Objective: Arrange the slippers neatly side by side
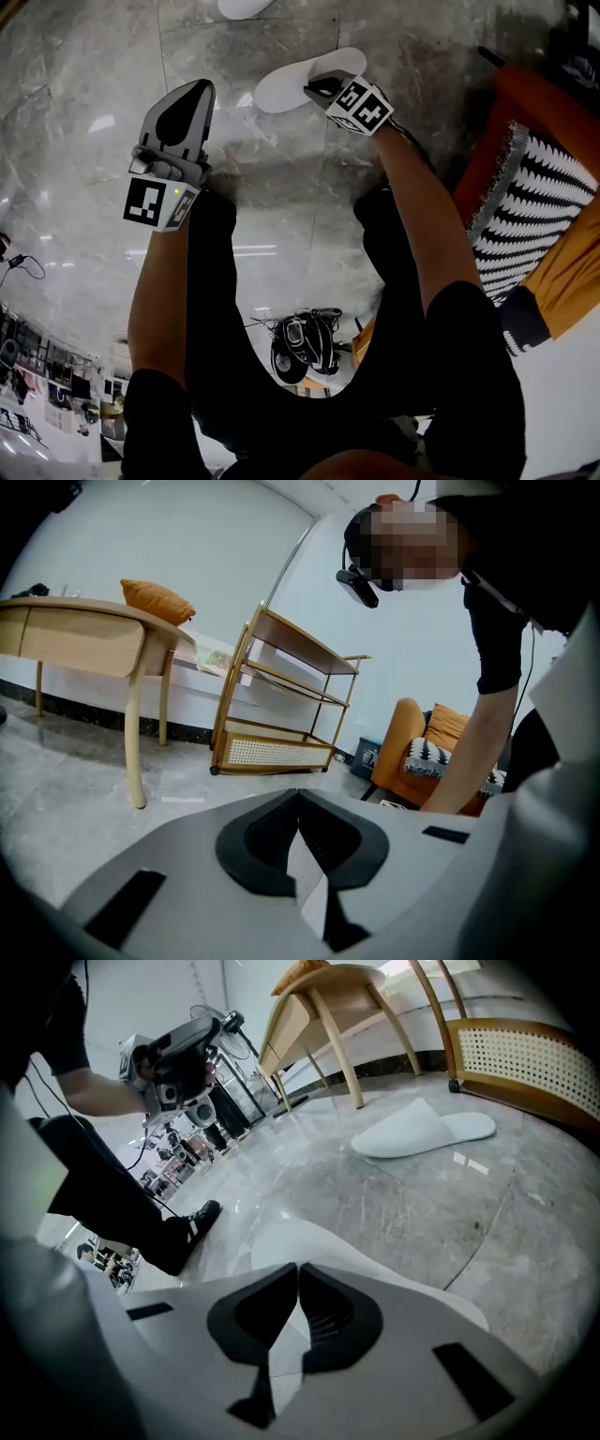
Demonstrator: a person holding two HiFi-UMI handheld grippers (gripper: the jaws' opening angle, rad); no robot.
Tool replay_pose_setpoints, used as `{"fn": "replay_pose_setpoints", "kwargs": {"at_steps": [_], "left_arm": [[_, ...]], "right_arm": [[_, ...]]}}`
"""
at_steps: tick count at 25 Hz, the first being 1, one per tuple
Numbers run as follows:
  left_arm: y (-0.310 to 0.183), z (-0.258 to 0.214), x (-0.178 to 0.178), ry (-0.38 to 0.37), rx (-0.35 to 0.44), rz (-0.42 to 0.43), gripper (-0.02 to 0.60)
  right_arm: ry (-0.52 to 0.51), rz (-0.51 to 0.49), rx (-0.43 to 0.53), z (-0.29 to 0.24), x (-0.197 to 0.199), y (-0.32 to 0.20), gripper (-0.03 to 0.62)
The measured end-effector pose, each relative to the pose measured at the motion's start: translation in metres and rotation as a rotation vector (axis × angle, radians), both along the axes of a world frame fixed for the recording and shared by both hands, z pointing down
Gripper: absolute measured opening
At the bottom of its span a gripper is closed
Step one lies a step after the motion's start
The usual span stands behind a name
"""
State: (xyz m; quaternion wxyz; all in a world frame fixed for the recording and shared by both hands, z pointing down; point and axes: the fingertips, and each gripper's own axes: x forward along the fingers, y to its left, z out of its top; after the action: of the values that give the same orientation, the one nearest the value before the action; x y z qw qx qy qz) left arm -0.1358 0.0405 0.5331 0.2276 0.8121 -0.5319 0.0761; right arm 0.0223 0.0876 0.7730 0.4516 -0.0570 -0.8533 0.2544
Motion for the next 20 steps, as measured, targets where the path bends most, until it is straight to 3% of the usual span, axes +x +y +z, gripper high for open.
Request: {"fn": "replay_pose_setpoints", "kwargs": {"at_steps": [7,8,9,12,16,20], "left_arm": [[-0.005,0.003,0.005,0.012,0.002,0.000,0.014],[-0.005,0.004,0.006,0.014,0.000,0.001,0.014],[-0.005,0.004,0.006,0.015,-0.002,0.002,0.014],[-0.007,0.003,0.006,0.015,-0.007,0.001,0.014],[-0.014,-0.006,0.006,0.015,-0.012,-0.003,0.014],[-0.023,-0.021,0.005,0.025,-0.001,-0.012,0.014]], "right_arm": [[0.009,-0.014,-0.020,0.007,0.005,0.001,0.040],[0.013,-0.014,-0.033,0.007,0.006,0.002,0.054],[0.019,-0.014,-0.041,0.007,0.007,0.002,0.111],[0.035,-0.013,-0.041,0.001,0.013,-0.001,0.123],[0.015,0.044,-0.025,-0.029,0.026,-0.021,0.123],[-0.095,0.120,0.045,-0.090,0.020,-0.077,0.123]]}}
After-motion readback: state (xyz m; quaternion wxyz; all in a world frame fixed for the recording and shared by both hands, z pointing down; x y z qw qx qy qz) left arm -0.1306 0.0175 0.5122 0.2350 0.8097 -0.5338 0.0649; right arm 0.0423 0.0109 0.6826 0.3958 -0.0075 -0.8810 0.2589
